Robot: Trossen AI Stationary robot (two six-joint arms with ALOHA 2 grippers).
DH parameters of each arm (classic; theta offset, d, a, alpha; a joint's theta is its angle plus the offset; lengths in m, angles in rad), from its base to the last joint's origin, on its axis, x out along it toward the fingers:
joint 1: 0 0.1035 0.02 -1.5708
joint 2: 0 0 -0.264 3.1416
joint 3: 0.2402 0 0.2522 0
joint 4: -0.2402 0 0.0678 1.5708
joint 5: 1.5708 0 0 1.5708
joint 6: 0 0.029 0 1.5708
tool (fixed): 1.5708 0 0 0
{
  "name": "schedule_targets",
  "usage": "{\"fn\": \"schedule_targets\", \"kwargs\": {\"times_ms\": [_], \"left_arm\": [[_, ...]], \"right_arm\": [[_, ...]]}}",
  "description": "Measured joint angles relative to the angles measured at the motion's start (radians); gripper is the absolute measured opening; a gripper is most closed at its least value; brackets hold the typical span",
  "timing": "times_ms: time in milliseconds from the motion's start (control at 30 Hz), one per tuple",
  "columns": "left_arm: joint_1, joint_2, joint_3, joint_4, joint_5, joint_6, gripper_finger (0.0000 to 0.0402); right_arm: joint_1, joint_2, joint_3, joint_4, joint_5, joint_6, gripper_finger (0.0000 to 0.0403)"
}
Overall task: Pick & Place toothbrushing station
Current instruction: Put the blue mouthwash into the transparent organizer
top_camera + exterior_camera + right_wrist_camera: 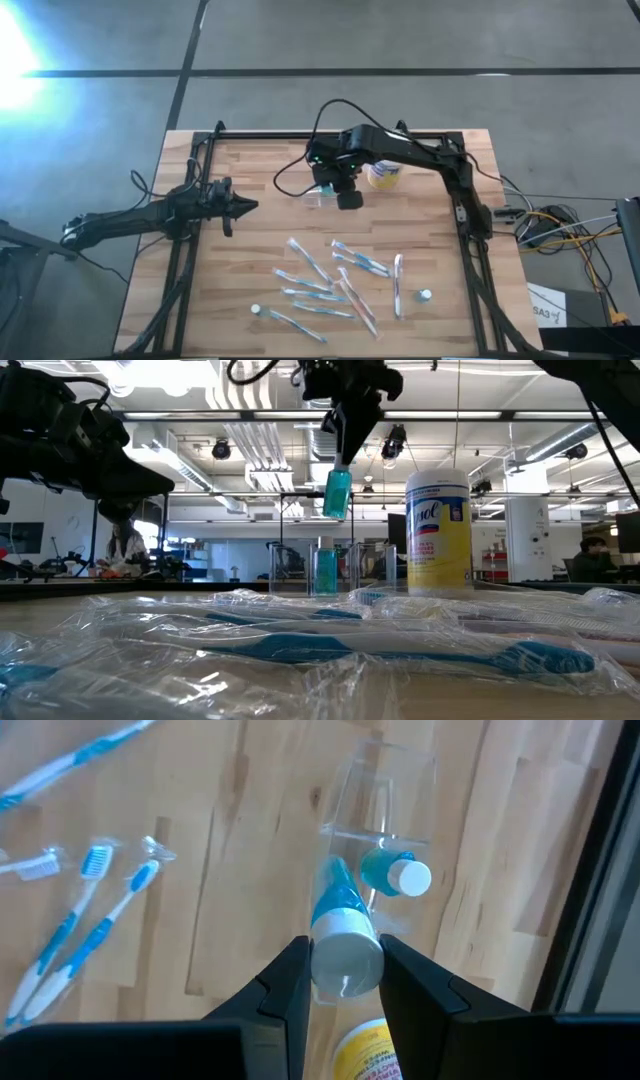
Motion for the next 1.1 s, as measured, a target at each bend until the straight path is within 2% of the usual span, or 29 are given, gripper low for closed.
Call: {"fn": "schedule_targets", "kwargs": {"times_ms": [467,1100], "left_arm": [[0.000,0.002,0.000,0.000,0.001,0.004,0.0026],[0.000,0.002,0.000,0.000,0.003,0.030,0.0026]], "right_arm": [[-0.061,0.052,-0.003,0.052,0.004,0.051,0.0095],[-0.060,0.056,-0.012,0.087,0.006,0.153,0.0095]]}}
